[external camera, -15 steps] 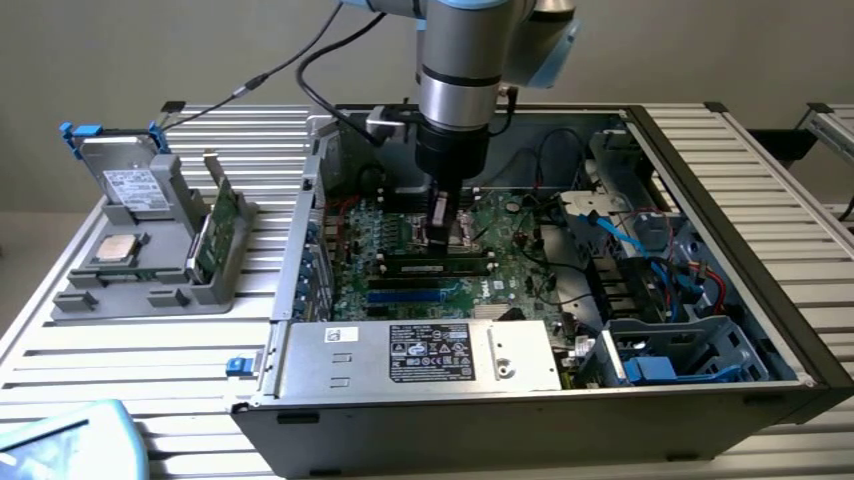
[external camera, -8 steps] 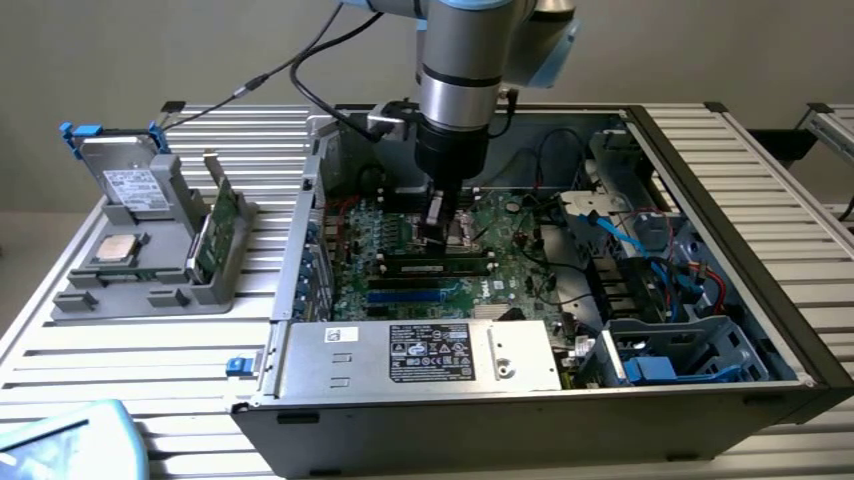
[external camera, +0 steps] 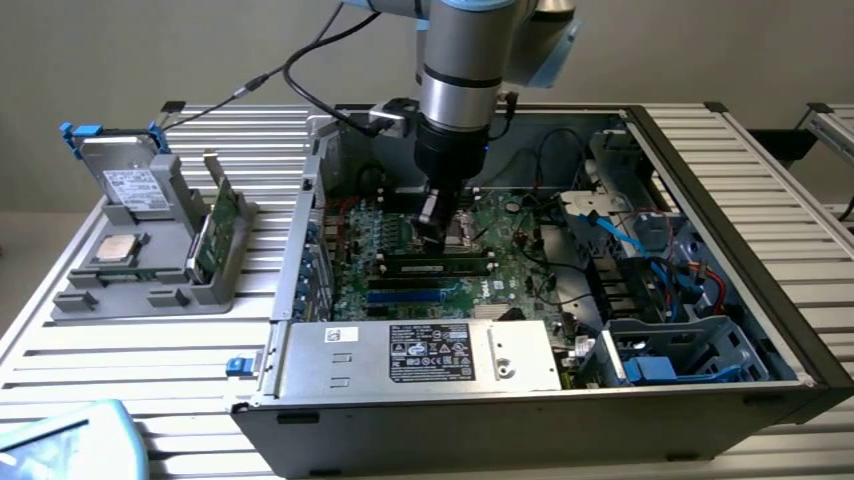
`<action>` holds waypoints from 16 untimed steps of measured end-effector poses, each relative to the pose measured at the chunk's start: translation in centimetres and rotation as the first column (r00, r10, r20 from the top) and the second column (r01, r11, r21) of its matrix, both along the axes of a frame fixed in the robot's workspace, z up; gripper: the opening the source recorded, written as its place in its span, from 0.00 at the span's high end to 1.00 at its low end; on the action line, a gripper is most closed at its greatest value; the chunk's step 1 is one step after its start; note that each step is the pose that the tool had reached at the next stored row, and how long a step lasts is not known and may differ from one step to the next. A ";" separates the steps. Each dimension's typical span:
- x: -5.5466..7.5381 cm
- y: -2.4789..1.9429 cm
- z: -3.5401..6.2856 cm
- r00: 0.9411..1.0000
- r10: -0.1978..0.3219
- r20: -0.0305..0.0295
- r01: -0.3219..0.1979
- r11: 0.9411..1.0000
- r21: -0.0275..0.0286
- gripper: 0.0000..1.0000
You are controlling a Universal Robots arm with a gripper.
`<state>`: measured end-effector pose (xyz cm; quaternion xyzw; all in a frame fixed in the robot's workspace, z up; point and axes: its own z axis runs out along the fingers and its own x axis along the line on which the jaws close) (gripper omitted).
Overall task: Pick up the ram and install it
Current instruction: 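Press down the ram until it locks into place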
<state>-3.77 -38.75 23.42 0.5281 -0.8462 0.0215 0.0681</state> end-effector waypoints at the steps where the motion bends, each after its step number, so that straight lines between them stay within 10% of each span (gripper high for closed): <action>1: 0.0 0.00 0.00 1.000 -0.015 0.000 0.015 1.000 0.000 0.89; 8: 0.0 0.00 0.00 0.993 -0.117 0.000 0.117 0.993 0.000 0.89; 16: 0.0 0.00 0.00 0.972 -0.235 0.000 0.235 0.972 0.000 0.89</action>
